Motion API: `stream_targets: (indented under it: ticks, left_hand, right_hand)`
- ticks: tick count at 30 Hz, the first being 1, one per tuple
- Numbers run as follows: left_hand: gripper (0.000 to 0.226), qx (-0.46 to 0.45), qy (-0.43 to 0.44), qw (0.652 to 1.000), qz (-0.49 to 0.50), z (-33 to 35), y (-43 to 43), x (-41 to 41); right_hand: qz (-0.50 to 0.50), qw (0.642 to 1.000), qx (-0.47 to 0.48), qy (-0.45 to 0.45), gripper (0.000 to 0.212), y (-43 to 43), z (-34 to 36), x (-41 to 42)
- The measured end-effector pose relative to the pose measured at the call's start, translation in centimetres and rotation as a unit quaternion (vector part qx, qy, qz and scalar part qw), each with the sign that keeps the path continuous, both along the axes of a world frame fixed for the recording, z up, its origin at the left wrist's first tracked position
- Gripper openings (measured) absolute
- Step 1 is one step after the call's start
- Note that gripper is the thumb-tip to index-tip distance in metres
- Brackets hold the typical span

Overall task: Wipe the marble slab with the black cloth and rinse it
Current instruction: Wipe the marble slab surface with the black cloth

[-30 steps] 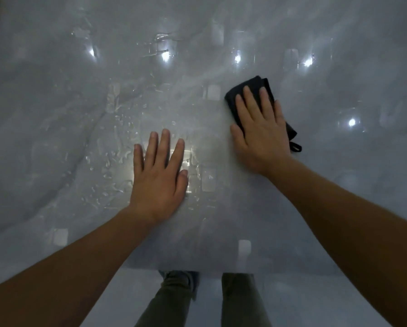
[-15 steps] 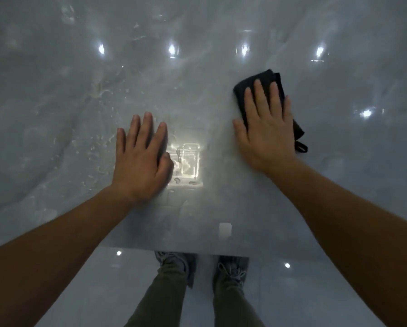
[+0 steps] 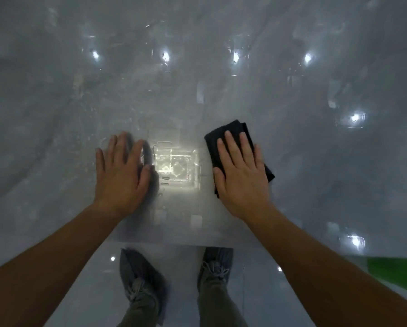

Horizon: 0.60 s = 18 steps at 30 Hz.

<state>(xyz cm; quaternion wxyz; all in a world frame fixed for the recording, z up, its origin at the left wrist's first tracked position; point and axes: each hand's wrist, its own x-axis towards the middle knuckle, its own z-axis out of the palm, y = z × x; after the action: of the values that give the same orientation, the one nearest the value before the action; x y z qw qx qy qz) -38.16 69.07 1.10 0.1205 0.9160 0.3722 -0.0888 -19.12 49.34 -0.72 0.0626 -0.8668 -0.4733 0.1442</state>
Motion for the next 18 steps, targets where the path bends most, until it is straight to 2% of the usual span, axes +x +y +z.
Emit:
stream_targets:
  ticks: [4,9,13,15,18]
  left_hand:
    - [0.062,-0.026,0.012,1.0,-0.007,-0.3,-0.6,-1.6]
    - [0.056,-0.029,-0.027,0.998,-0.038,-0.1,1.1,-3.7]
    - [0.054,-0.03,-0.033,0.998,-0.045,0.0,2.9,-5.3]
    - [0.056,-0.031,-0.032,0.997,-0.055,-0.1,3.5,-5.9]
    - [0.057,-0.037,-0.043,0.997,-0.06,-0.4,4.2,-6.6]
  right_hand:
    - [-0.083,0.996,-0.004,0.007,0.065,1.6,0.4,-3.4]
    - [0.086,0.996,0.013,0.009,0.066,4.4,0.1,-9.7]
    - [0.123,0.992,0.01,-0.02,0.065,4.4,-0.6,-8.6]
    - [0.082,0.996,-0.002,-0.027,0.063,5.0,-0.7,-6.8]
    - [-0.04,0.999,0.015,-0.013,0.063,8.8,-0.6,-6.1]
